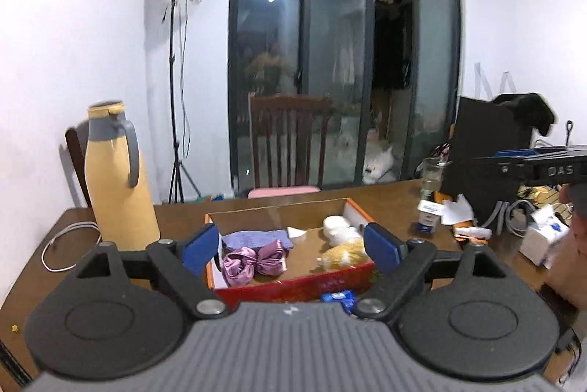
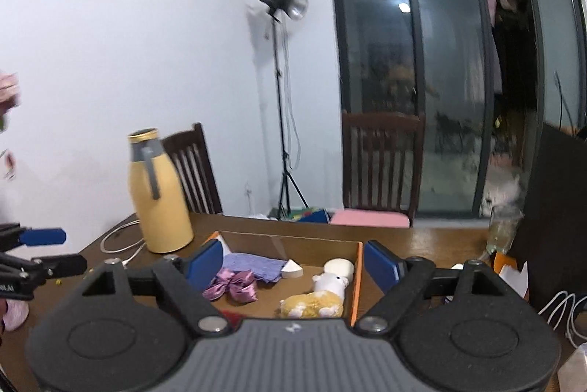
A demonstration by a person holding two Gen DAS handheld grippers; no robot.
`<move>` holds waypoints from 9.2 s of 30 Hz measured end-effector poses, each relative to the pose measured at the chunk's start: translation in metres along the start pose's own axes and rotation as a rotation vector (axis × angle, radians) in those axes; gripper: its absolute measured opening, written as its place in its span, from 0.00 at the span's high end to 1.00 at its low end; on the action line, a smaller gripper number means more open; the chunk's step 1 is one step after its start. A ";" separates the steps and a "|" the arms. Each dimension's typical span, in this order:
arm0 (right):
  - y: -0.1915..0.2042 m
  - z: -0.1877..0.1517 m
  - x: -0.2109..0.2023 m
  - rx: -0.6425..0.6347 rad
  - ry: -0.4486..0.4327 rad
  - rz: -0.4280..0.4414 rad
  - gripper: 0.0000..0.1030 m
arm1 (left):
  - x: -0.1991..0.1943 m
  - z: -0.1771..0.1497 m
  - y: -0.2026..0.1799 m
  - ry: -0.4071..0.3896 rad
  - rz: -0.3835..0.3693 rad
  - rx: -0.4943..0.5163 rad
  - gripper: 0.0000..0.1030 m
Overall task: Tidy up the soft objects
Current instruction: 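Withdraw both grippers from the box back toward the remaining items, then grasp the clear plastic bag with the left gripper, then grasp the small orange snack packet with the right gripper while the left holds the bag, then carry the bag and snack packet into the red box and open both grippers, then withdraw both grippers from the box back toward the remaining items, then close both grippers together on the blue fluffy plush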
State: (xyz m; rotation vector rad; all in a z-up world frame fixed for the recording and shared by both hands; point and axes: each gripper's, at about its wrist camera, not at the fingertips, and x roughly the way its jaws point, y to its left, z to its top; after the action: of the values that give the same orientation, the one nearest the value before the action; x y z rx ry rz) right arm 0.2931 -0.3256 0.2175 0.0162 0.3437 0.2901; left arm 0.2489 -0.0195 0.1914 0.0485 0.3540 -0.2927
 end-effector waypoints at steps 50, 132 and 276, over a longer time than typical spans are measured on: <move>0.034 -0.228 -0.044 0.007 0.115 -0.020 0.09 | 0.033 -0.219 -0.074 0.222 -0.232 -0.102 0.61; -0.050 -0.040 0.306 0.076 0.254 0.113 0.86 | 0.349 -0.026 0.014 0.407 -0.189 -0.214 0.59; 0.098 -0.190 0.116 0.188 0.228 0.344 0.67 | 0.077 -0.197 0.069 0.187 -0.283 -0.529 0.71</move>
State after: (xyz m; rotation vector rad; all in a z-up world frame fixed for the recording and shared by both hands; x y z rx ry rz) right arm 0.3067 -0.2056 0.0072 0.2301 0.5957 0.6022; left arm 0.2720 0.0452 -0.0202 -0.5007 0.6163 -0.4671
